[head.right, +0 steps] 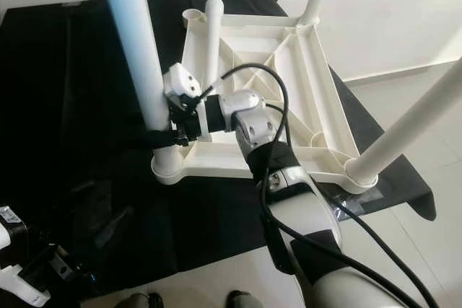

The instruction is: Building children table

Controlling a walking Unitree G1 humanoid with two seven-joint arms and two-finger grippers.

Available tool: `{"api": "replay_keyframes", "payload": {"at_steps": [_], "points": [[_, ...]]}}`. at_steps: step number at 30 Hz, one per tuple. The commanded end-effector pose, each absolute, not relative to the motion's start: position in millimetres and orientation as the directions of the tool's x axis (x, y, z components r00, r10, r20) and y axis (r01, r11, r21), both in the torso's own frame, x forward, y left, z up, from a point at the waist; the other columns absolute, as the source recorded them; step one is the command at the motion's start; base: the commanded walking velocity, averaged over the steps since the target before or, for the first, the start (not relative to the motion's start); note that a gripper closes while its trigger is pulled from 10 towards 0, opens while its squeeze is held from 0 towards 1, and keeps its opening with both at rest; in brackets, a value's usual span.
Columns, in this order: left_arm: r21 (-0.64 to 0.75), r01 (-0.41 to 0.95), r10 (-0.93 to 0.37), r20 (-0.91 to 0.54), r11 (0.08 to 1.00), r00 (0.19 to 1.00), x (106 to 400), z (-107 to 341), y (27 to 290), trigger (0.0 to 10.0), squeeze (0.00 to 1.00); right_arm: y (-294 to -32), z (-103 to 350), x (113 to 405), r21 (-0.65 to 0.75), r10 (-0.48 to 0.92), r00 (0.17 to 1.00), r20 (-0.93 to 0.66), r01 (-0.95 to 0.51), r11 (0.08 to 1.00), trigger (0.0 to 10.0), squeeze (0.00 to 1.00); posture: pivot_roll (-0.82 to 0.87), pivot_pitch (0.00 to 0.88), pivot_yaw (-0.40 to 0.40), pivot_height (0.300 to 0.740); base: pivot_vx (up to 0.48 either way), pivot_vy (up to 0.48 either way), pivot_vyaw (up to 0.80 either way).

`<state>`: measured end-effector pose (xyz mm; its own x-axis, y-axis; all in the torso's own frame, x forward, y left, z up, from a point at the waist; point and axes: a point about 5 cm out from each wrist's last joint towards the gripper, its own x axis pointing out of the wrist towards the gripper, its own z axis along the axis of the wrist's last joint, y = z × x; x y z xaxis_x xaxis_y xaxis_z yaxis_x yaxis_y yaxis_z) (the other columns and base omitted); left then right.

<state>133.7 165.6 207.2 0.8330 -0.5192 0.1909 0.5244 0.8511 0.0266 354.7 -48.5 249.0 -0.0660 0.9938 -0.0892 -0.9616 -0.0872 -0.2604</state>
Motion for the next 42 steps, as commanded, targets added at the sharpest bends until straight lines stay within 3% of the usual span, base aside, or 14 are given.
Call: {"api": "replay_keyframes", "payload": {"at_steps": [1,4,5,6,9,19,20,21,23,24,35,36,37,42], "points": [[0.021,0.527,-0.522,0.187,0.849,0.832,132,207,164,10.0,0.00,-60,245,359,-0.263,0.996,0.032,-0.081,-0.965,0.010,0.0,0.00,0.14,0.216,-0.061,0.740,0.000,0.000,0.00],[0.023,0.528,-0.522,0.188,0.849,0.832,132,207,165,10.0,0.00,-61,231,357,-0.226,0.924,0.382,-0.003,-0.901,0.371,0.0,0.00,0.13,0.213,-0.063,0.740,0.000,0.000,0.00],[0.023,0.528,-0.522,0.188,0.849,0.832,132,207,165,10.0,0.00,-61,231,357,-0.226,0.924,0.382,-0.003,-0.901,0.371,0.0,0.00,0.13,0.213,-0.063,0.740,0.000,0.000,0.00],[0.024,0.530,-0.524,0.187,0.848,0.831,133,206,166,10.0,0.00,-58,213,343,-0.181,0.785,0.619,0.015,-0.770,0.611,0.0,0.00,0.12,0.216,-0.053,0.740,0.000,0.000,0.00],[0.027,0.536,-0.531,0.184,0.844,0.827,134,206,167,10.0,0.00,-60,200,316,-0.166,0.579,0.814,0.050,-0.565,0.809,0.0,0.00,0.12,0.205,-0.034,0.740,0.000,0.000,0.00],[0.046,0.547,-0.544,0.200,0.836,0.815,141,208,167,10.0,0.00,-15,197,302,-0.159,0.734,0.677,0.061,-0.719,0.676,0.0,0.00,0.13,0.180,-0.036,0.740,0.000,0.000,0.00],[0.048,0.543,-0.541,0.198,0.838,0.817,141,208,168,10.0,0.00,-12,202,297,-0.129,0.753,0.652,0.086,-0.743,0.657,10.0,0.00,0.13,0.181,-0.029,0.740,0.000,0.000,0.00],[0.049,0.542,-0.540,0.197,0.839,0.819,141,207,169,10.0,0.00,-6,209,289,-0.116,0.798,0.593,0.105,-0.790,0.602,10.0,0.00,0.13,0.181,-0.029,0.740,0.000,0.000,0.00],[0.049,0.541,-0.539,0.196,0.840,0.819,141,207,170,10.0,0.00,-2,214,283,-0.111,0.827,0.550,0.118,-0.820,0.562,10.0,0.19,0.13,0.181,-0.029,0.740,0.000,0.000,0.00],[0.047,0.545,-0.543,0.197,0.837,0.816,141,208,169,10.0,0.00,0,219,277,-0.061,0.885,0.448,0.124,-0.887,0.458,10.0,1.00,0.14,0.183,-0.024,0.740,0.000,0.000,0.00],[0.045,0.540,-0.538,0.197,0.840,0.820,140,208,167,10.0,0.00,-20,233,299,-0.265,0.988,0.149,0.032,-0.952,0.152,10.0,1.00,0.16,0.201,-0.041,0.740,0.000,0.000,0.00],[0.043,0.539,-0.536,0.196,0.841,0.821,139,208,167,10.0,0.00,-24,237,312,-0.300,0.992,0.126,-0.001,-0.946,0.120,10.0,0.61,0.16,0.208,-0.041,0.740,0.000,0.000,0.00],[0.041,0.538,-0.535,0.194,0.842,0.822,137,208,167,10.0,0.00,-28,242,322,-0.328,0.995,0.095,-0.033,-0.941,0.079,10.0,0.00,0.16,0.215,-0.042,0.740,0.000,0.000,0.00],[0.035,0.539,-0.535,0.190,0.842,0.824,134,209,166,10.0,0.00,-35,254,335,-0.315,0.997,0.018,-0.080,-0.949,-0.008,10.0,0.00,0.17,0.224,-0.044,0.740,0.000,0.000,0.00]]}}
